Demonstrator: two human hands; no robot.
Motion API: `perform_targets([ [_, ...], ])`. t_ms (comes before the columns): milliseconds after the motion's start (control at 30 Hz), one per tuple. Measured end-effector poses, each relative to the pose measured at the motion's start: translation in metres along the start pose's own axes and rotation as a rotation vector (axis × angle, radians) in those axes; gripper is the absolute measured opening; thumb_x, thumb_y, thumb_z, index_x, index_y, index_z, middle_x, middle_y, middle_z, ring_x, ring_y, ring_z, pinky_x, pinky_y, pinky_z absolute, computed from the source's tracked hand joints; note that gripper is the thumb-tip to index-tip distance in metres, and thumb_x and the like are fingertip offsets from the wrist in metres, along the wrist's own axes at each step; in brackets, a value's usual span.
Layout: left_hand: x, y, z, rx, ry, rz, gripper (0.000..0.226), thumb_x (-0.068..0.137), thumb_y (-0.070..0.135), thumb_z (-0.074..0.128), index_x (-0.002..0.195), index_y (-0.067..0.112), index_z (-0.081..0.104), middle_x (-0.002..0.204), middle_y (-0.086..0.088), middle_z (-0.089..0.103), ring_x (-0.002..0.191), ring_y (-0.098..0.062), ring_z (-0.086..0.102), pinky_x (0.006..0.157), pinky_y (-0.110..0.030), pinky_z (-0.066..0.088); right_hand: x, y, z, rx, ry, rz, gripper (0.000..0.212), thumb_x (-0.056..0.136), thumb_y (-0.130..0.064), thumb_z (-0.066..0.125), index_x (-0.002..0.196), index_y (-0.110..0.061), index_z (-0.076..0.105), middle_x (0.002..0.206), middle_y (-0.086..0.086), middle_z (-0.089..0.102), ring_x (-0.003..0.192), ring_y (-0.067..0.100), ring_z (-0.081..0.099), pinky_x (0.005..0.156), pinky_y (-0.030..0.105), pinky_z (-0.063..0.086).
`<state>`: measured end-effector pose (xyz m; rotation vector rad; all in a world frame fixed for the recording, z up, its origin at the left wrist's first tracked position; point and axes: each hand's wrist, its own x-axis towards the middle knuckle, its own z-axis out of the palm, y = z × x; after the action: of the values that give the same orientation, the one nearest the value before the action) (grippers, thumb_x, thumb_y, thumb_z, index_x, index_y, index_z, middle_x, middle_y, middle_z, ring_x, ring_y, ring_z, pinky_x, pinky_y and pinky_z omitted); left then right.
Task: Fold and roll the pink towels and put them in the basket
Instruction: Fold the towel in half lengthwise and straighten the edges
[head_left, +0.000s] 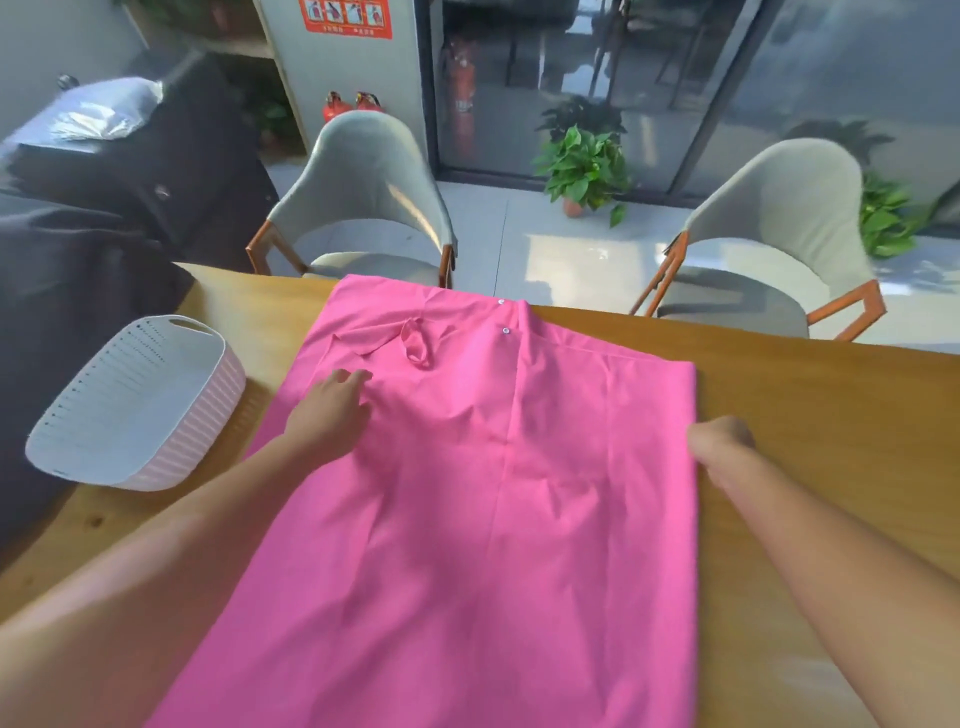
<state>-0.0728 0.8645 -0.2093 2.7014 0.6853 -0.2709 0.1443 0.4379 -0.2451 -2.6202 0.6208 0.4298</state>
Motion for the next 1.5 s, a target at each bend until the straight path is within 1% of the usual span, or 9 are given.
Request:
perform_targets([
  [167, 0.052, -0.002, 0.012, 0.121, -0.099, 0.108, 0.049, 0.102, 0.023, 0.044, 0.150, 0.021, 0.042, 0.151, -0.011, 0.044, 0.138, -0.036, 0.041, 0.110, -0.050, 0.039, 0.014, 0.008, -0.002, 0.016, -0.020, 0.033, 0.029, 0.089, -0.015, 0.070, 0.112, 0.005, 0.071, 0.117, 0.023, 0.070, 0.106, 0.038, 0.068, 0.089, 0.041, 0.055],
  [533, 0.064, 0.037, 0.035, 0.225, -0.091, 0.090, 0.059, 0.103, 0.037, 0.042, 0.158, 0.030, 0.023, 0.160, -0.007, 0.024, 0.136, -0.040, 0.032, 0.104, -0.052, 0.042, 0.084, -0.047, -0.060, -0.052, 0.282, -0.220, 0.019, 0.092, -0.014, 0.068, 0.106, -0.003, 0.074, 0.110, 0.022, 0.071, 0.106, 0.041, 0.065, 0.090, 0.041, 0.050],
  [800, 0.094, 0.026, 0.018, 0.080, 0.054, 0.060, 0.045, 0.097, 0.029, 0.056, 0.140, 0.016, 0.049, 0.140, -0.017, 0.045, 0.123, -0.043, 0.047, 0.092, -0.053, 0.046, 0.083, -0.032, -0.040, 0.075, 0.083, -0.075, 0.026, 0.089, -0.030, 0.074, 0.077, -0.007, 0.069, 0.087, 0.019, 0.068, 0.081, 0.031, 0.063, 0.069, 0.035, 0.043],
  [867, 0.104, 0.018, 0.013, 0.074, 0.130, 0.050, 0.049, 0.095, 0.026, 0.058, 0.141, 0.013, 0.047, 0.140, -0.020, 0.046, 0.121, -0.045, 0.048, 0.096, -0.054, 0.045, 0.084, -0.029, -0.038, 0.262, 0.010, -0.027, 0.034, 0.096, -0.032, 0.064, 0.098, 0.001, 0.071, 0.100, 0.018, 0.069, 0.090, 0.029, 0.064, 0.076, 0.035, 0.046],
  [1000, 0.104, 0.007, 0.029, -0.008, 0.108, -0.040, 0.070, 0.098, 0.037, 0.056, 0.157, 0.015, 0.026, 0.161, -0.019, 0.024, 0.144, -0.043, 0.026, 0.115, -0.055, 0.027, 0.088, -0.023, -0.042, 0.356, -0.127, 0.002, 0.021, 0.090, -0.009, 0.071, 0.107, 0.004, 0.069, 0.112, 0.020, 0.070, 0.090, 0.025, 0.064, 0.080, 0.036, 0.052],
  [1167, 0.099, -0.001, 0.064, -0.062, 0.036, -0.066, 0.080, 0.101, 0.057, 0.037, 0.162, 0.023, 0.000, 0.169, -0.007, -0.010, 0.155, -0.030, -0.009, 0.124, -0.050, 0.000, 0.091, -0.019, -0.049, 0.361, 0.092, 0.052, 0.048, 0.065, -0.016, 0.094, 0.106, -0.004, 0.071, 0.108, 0.014, 0.072, 0.095, 0.027, 0.070, 0.092, 0.045, 0.057],
  [1267, 0.101, -0.004, 0.070, -0.063, 0.087, -0.055, 0.079, 0.101, 0.058, 0.036, 0.163, 0.023, 0.002, 0.170, -0.005, -0.008, 0.155, -0.028, -0.009, 0.123, -0.050, -0.001, 0.090, -0.014, -0.046, 0.386, 0.124, 0.032, 0.038, 0.061, -0.023, 0.096, 0.083, -0.010, 0.068, 0.101, 0.015, 0.074, 0.084, 0.023, 0.067, 0.088, 0.049, 0.058],
  [1400, 0.102, -0.005, 0.063, -0.118, 0.090, -0.045, 0.078, 0.100, 0.053, 0.048, 0.162, 0.020, 0.013, 0.169, -0.009, 0.002, 0.156, -0.030, -0.002, 0.123, -0.048, 0.002, 0.076, 0.002, -0.048, 0.393, 0.047, 0.027, 0.051, 0.087, -0.046, 0.073, 0.105, 0.000, 0.068, 0.099, 0.011, 0.068, 0.093, 0.025, 0.064, 0.094, 0.049, 0.055],
  [1500, 0.096, -0.006, 0.048, -0.189, 0.136, 0.007, 0.071, 0.098, 0.038, 0.059, 0.156, 0.009, 0.028, 0.162, -0.020, 0.024, 0.151, -0.036, 0.016, 0.122, -0.050, 0.015, 0.036, 0.029, -0.053, 0.487, -0.144, 0.079, 0.031, 0.099, -0.044, 0.058, 0.104, -0.014, 0.063, 0.099, 0.007, 0.062, 0.094, 0.024, 0.059, 0.083, 0.040, 0.052],
])
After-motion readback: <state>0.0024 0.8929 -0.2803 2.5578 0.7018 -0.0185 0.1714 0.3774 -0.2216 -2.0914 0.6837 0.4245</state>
